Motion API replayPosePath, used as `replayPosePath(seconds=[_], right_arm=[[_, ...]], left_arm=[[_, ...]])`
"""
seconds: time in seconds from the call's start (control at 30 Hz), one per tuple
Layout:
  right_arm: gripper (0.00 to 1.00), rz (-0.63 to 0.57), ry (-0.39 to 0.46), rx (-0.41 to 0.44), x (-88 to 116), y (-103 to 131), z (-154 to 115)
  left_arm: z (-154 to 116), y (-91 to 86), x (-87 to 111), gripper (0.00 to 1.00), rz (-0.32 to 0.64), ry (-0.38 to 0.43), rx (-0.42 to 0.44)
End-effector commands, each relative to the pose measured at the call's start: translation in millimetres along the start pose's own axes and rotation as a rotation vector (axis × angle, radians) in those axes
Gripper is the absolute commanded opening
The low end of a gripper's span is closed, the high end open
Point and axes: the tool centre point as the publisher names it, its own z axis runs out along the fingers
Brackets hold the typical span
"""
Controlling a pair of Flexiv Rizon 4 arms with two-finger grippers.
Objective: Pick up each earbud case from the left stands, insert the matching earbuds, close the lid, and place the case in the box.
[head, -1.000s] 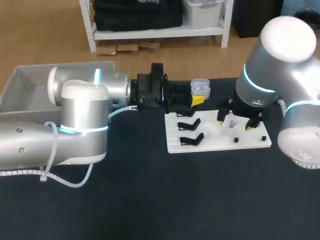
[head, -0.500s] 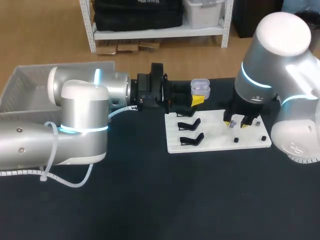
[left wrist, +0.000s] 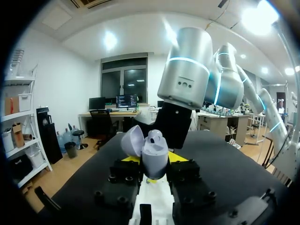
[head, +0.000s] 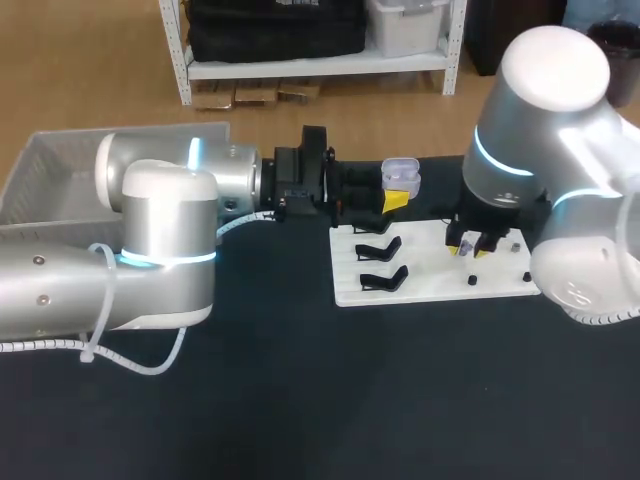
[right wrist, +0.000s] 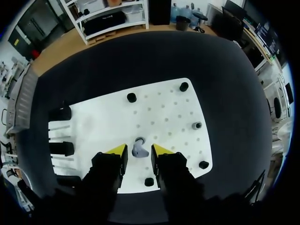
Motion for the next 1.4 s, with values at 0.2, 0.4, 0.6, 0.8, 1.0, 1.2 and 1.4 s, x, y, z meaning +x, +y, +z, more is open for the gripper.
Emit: replayPosePath(seconds=[0.2, 0.4, 0.6, 0.8, 1.0, 1.2, 1.4], right_arm=[[0.24, 0.007, 0.003, 0.009, -3.0, -0.9, 2.4], [0.13, 0.018, -0.012, 0.014, -2.6, 0.6, 3.6], [0.0, 0.025, -0.014, 0.027, -3.3, 0.1, 4.2], [0.0, 0.038, -0.015, 0.02, -5.6, -1.6, -14.1], [0.0, -0.005, 0.039, 0.046, -3.4, -3.3, -52.2], [0.0, -0.194, 0.121, 0.012, 4.6, 0.0, -104.2], [0.0, -0.392, 0.149, -0.067, 14.0, 17.7, -152.7]], left_arm=[[0.2, -1.9, 1.3, 0.0, 0.005, -0.007, -0.008], [0.2, -1.9, 1.3, 0.0, 0.005, -0.007, -0.008], [0.2, -1.9, 1.3, 0.0, 0.005, -0.007, -0.008], [0.2, -1.9, 1.3, 0.0, 0.005, -0.007, -0.008], [0.2, -1.9, 1.3, 0.0, 0.005, -0.007, -0.008], [0.2, -1.9, 1.3, 0.0, 0.005, -0.007, -0.008], [0.2, -1.9, 1.3, 0.0, 0.005, -0.007, -0.008]])
